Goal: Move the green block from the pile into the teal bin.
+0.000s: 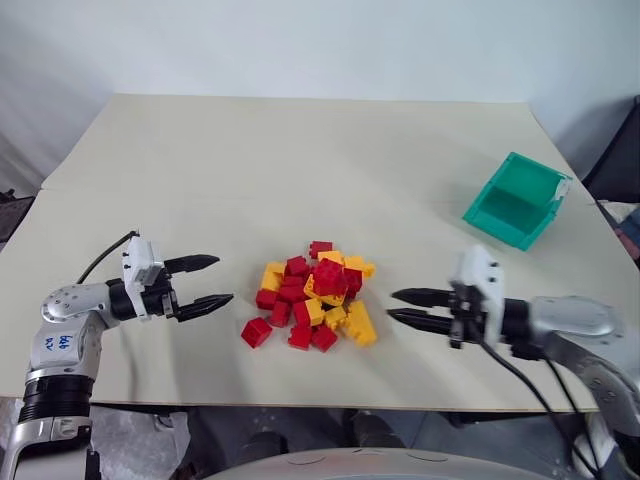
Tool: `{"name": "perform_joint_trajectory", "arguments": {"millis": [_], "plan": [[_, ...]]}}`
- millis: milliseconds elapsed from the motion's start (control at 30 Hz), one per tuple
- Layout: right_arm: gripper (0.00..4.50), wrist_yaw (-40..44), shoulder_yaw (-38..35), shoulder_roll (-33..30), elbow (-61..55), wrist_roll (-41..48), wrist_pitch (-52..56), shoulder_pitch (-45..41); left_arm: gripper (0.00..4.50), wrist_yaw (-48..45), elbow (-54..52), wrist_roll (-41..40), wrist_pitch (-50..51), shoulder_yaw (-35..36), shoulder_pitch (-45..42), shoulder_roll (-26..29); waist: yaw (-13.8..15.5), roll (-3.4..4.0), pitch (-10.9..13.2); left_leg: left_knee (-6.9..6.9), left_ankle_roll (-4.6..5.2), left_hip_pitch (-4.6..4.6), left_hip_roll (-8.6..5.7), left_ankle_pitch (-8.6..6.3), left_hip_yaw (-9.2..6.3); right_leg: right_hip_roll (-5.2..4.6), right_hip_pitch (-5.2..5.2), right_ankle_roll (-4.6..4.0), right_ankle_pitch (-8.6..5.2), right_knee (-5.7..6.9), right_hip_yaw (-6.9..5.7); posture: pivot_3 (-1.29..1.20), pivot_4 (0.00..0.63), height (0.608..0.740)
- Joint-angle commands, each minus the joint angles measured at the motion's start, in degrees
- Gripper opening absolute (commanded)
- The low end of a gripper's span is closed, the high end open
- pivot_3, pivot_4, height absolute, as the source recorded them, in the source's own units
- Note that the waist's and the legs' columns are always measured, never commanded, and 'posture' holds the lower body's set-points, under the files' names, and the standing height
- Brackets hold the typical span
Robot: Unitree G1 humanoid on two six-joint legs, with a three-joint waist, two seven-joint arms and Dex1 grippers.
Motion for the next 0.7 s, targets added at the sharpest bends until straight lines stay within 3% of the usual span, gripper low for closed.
{"name": "perform_joint_trajectory", "arguments": {"millis": [33,200,467,700], "plan": [[0.22,-6.6,4.9,6.7,0.6,3.7,8.0,-4.1,4.5,-5.3,1.3,-4.3,-2.1,1.4,-2.0,-1.1,0.1,0.0,0.0,0.01,0.0,-0.01,0.0,0.0,-0.02,0.0,-0.01,-0.02,-0.01,0.02,-0.02,0.0,0.15,0.74],[0.06,-13.3,7.4,18.3,6.5,5.0,13.3,-9.8,4.5,-7.7,2.3,-4.7,-3.6,1.1,-3.2,-2.3,0.1,-0.01,0.0,0.05,0.0,-0.11,-0.05,0.0,-0.07,-0.12,-0.04,-0.01,-0.01,0.08,-0.07,0.0,0.15,0.74],[0.06,-13.9,12.9,21.0,17.4,-5.3,6.4,-14.5,4.5,-7.1,2.2,-4.1,-4.9,1.2,-2.8,-3.2,0.0,-0.02,0.0,0.04,0.03,-0.17,-0.11,-0.02,-0.07,-0.21,-0.04,0.01,0.01,0.14,-0.23,0.0,0.15,0.74],[0.06,-16.9,8.5,20.2,22.9,-12.3,0.6,-18.1,4.5,-4.8,1.9,-3.8,-6.5,1.5,-2.2,-3.9,0.0,-0.02,0.0,0.04,0.03,-0.15,-0.09,-0.02,-0.09,-0.16,-0.04,0.01,0.0,0.19,-0.28,0.0,0.15,0.74]]}}
